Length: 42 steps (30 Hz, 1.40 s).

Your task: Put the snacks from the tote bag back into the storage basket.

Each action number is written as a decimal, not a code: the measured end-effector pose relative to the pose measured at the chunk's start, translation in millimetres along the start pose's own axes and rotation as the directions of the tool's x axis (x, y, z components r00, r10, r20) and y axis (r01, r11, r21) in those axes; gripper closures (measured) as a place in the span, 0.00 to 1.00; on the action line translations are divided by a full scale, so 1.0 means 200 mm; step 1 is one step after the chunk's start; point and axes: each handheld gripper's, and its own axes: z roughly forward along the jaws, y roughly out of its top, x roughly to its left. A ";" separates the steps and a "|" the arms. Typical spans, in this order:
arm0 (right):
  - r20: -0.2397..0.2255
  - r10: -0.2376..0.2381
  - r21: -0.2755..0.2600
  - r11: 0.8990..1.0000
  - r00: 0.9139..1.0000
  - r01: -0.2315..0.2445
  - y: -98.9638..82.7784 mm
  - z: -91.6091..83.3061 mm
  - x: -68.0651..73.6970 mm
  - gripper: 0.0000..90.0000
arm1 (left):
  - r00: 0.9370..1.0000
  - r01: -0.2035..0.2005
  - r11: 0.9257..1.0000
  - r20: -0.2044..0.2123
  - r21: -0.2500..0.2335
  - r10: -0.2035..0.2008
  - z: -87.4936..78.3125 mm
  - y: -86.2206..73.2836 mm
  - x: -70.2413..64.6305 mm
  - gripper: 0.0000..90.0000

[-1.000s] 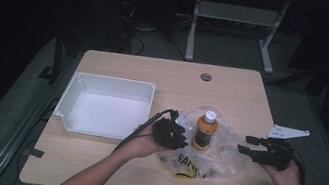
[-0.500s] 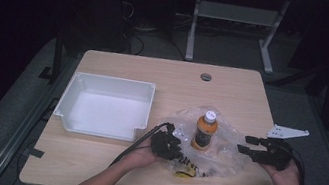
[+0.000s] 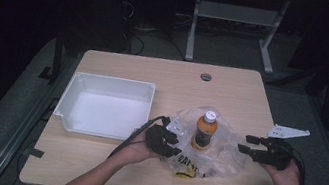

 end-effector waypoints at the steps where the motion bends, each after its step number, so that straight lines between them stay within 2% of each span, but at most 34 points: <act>1: 0.001 0.001 -0.002 1.000 1.000 -0.001 0.00 0.00 0.00 0.50 | 1.000 -0.007 1.000 -0.006 -0.004 0.007 -0.03 0.01 0.00 0.67; 7: 0.003 0.001 -0.006 1.000 1.000 -0.001 0.00 0.00 0.00 0.50 | 1.000 -0.011 0.999 -0.002 -0.051 0.011 -0.17 0.07 0.01 0.65; 16: 0.004 0.002 -0.010 1.000 1.000 -0.002 0.00 -0.01 -0.01 0.49 | 0.998 -0.056 0.997 -0.016 -0.053 0.055 -0.27 0.19 0.03 0.64; 25: 0.000 0.004 -0.015 1.000 1.000 -0.004 -0.01 -0.01 -0.02 0.47 | 0.996 -0.088 0.994 0.007 -0.059 0.089 -0.26 0.26 0.05 0.61; 29: -0.001 0.009 -0.013 1.000 1.000 -0.009 -0.02 -0.01 -0.04 0.46 | 0.996 -0.089 0.995 0.018 -0.053 0.090 -0.23 0.28 0.08 0.60; 31: -0.002 0.012 -0.015 1.000 1.000 -0.012 -0.02 -0.01 -0.04 0.46 | 0.996 -0.086 0.994 0.032 -0.065 0.088 -0.23 0.29 0.09 0.58; 36: 0.000 0.008 -0.018 1.000 1.000 -0.008 -0.02 -0.01 -0.04 0.44 | 0.992 -0.116 0.991 0.043 -0.065 0.118 -0.24 0.34 0.12 0.54; 39: -0.003 0.006 -0.027 1.000 1.000 -0.006 -0.01 -0.02 -0.04 0.42 | 0.991 -0.110 0.991 0.062 -0.076 0.115 -0.23 0.37 0.14 0.52; 42: -0.004 0.007 -0.034 0.999 1.000 -0.007 -0.01 -0.02 -0.04 0.41 | 0.988 -0.126 0.988 0.074 -0.084 0.132 -0.23 0.40 0.15 0.50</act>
